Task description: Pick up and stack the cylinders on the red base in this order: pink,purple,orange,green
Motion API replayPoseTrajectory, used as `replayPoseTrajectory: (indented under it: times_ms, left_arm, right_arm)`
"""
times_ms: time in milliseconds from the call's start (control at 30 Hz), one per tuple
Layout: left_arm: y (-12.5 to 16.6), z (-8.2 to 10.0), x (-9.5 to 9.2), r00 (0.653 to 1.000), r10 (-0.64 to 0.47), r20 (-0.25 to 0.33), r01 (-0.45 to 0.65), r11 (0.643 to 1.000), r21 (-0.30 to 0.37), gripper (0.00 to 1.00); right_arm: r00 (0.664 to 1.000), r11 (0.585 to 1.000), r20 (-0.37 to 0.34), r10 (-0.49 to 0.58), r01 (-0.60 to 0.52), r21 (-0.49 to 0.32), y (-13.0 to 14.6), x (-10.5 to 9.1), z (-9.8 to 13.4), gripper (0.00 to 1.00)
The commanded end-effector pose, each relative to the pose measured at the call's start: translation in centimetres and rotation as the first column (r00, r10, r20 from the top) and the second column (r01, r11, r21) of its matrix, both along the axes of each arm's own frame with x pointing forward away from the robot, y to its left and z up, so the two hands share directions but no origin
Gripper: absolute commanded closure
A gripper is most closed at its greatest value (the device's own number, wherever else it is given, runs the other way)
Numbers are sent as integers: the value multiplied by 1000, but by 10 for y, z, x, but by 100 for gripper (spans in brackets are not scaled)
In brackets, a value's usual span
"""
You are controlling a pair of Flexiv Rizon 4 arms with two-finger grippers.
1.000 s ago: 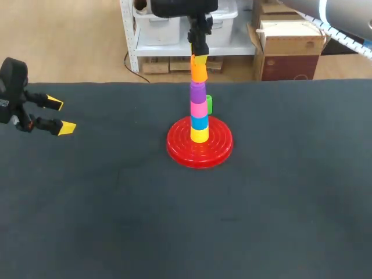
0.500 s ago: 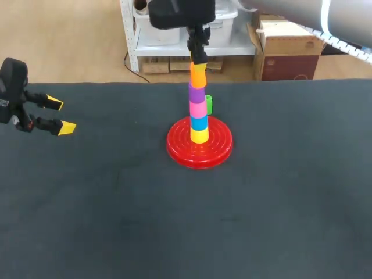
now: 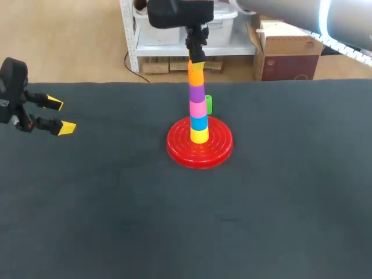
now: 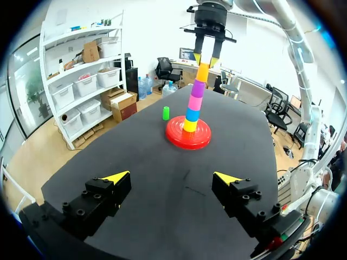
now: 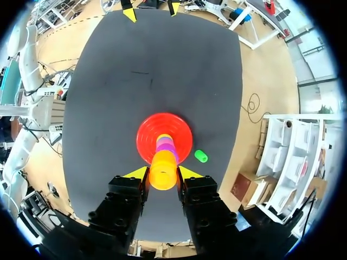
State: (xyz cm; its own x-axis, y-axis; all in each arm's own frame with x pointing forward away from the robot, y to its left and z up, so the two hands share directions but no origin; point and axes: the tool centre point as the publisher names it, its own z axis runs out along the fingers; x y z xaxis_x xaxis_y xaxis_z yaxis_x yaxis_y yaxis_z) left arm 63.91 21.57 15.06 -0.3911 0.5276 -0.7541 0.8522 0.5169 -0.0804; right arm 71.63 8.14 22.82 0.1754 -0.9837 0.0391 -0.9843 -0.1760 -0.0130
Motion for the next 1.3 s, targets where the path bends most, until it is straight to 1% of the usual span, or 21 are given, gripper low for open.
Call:
replayPoseTrajectory:
  times_ms: [33,267,333,533,667,833,933,1167,1300]
  left_arm:
    - [1,-2,0,1000,-2,4,2,1000,-3,0]
    - [1,-2,0,1000,-2,4,2,1000,-3,0]
    - [1,-2,0,1000,-2,4,2,1000,-3,0]
    - [1,-2,0,1000,-2,4,2,1000,-3,0]
    - [1,-2,0,1000,-2,4,2,1000,-3,0]
    - [1,-2,0,1000,-2,4,2,1000,-3,0]
    - [1,-2,0,1000,-2,4,2,1000,-3,0]
    - [1,-2,0,1000,-2,4,2,1000,-3,0]
    - [1,-2,0,1000,-2,4,2,1000,-3,0]
  right_arm:
    - [1000,1000,-7,-12,12,-9,-5,0,-12,100]
    - [998,998,-17,-60,60,3,-18,3,-17,100]
    - [998,997,-12,-69,69,19,-18,4,-17,100]
    - [998,998,-13,-65,65,26,-17,1,-17,100]
    - [997,997,-50,-66,68,25,-16,1,-25,100]
    - [989,998,-137,-61,65,20,-15,9,-41,100]
    - [983,999,-177,-48,50,9,-14,10,-48,100]
    - [978,1000,-205,-27,27,0,-8,7,-57,100]
    - [981,1000,-193,-6,11,25,-5,3,-50,100]
